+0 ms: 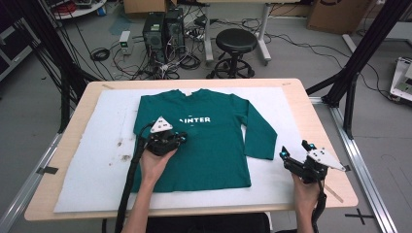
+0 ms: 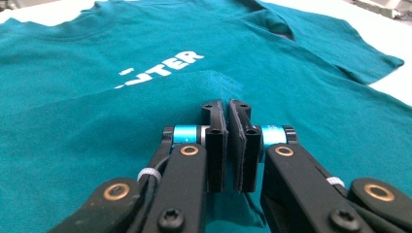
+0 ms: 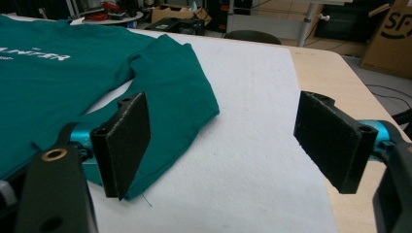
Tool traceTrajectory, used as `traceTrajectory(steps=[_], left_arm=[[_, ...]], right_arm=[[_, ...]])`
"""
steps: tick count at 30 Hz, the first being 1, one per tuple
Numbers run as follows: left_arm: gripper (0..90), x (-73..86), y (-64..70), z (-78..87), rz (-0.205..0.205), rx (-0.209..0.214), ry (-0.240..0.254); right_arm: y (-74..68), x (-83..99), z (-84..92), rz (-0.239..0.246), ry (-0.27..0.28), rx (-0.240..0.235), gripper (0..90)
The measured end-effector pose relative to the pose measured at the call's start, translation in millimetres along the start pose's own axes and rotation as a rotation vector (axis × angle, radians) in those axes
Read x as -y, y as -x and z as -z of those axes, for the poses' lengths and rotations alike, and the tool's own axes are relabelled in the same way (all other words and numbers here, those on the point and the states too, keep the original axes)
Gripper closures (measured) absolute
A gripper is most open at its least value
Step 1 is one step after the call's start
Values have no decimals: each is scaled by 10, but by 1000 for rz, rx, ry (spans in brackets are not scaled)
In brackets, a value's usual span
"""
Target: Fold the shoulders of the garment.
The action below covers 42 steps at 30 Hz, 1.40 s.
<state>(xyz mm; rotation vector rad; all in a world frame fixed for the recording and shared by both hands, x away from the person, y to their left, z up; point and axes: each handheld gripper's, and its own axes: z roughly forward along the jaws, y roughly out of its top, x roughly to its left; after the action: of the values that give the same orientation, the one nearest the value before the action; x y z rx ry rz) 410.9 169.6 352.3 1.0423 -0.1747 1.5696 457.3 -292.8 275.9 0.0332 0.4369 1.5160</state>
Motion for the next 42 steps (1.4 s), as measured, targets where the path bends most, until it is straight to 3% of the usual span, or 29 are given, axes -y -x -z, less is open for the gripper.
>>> traceTrajectory(steps=[19,31,42], left_arm=[[852,-55,333,-315,-70,76,-39],[850,-75,440,-403,-64,124,-18],[847,-47,533,-521,-82,145,-59]], right_arm=[[-4,-2,-4,6,-6,-1,215],[-4,-2,-5,7,-7,-1,215],[-9,-3,-8,11,-9,1,215]])
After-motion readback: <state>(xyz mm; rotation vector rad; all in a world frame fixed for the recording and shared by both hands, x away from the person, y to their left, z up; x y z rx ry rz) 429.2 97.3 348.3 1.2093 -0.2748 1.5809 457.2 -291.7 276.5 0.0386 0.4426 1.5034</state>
